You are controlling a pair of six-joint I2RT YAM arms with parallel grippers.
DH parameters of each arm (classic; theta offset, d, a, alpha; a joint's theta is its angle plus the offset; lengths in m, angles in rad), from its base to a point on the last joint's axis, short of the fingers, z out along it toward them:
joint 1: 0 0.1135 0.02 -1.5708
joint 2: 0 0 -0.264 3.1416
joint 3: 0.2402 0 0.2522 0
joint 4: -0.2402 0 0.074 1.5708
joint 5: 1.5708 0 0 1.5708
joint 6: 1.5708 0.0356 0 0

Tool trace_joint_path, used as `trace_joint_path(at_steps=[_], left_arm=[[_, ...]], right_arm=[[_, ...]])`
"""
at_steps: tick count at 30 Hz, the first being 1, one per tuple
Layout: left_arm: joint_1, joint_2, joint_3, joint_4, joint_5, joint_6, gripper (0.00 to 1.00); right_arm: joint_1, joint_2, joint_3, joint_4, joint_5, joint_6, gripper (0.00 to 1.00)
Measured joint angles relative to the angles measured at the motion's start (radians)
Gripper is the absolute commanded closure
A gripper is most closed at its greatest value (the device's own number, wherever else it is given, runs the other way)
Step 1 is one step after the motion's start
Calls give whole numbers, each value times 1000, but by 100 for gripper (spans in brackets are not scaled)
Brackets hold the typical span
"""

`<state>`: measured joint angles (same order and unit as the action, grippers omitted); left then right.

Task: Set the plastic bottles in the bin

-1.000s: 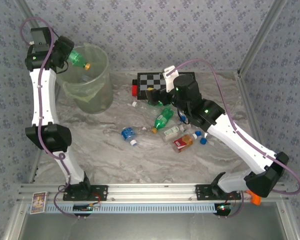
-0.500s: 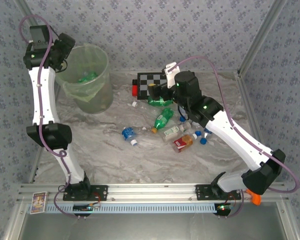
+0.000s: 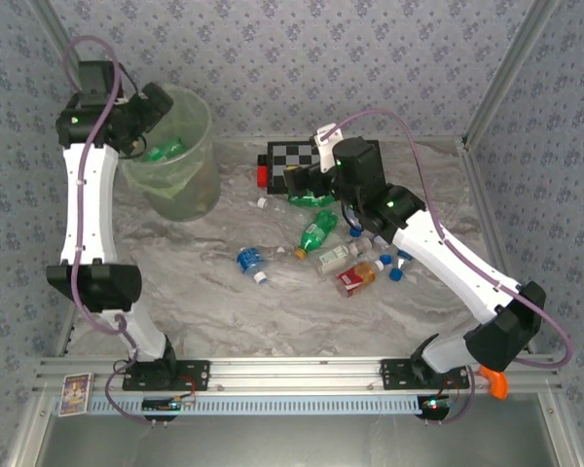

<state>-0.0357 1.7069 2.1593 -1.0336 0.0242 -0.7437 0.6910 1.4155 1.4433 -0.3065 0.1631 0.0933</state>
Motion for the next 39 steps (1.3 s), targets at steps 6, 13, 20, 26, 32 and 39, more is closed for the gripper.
trace_joint_path(at_steps=[6,13,20,26,32,39], left_arm=[[-151,-177,-269,-12,-66,-31,1],[-346,-292,-517,-43,-172,-187,12],[-526,-322,-778,-26,-193,-389,18],[-539,-193,-812,20,-188,-436,20],[-497,-50,-814,94,-136,-426,20],[-450,104,-814,120,-83,-375,22]], right_arm=[[0,-36,-71,0,-3,46,1],[-3,-172,-235,10,6,75,1],[-9,-367,-385,3,27,90,1],[-9,-506,-424,-37,53,102,1],[-9,-602,-452,-89,74,118,1],[-9,-619,-454,-142,77,144,1]])
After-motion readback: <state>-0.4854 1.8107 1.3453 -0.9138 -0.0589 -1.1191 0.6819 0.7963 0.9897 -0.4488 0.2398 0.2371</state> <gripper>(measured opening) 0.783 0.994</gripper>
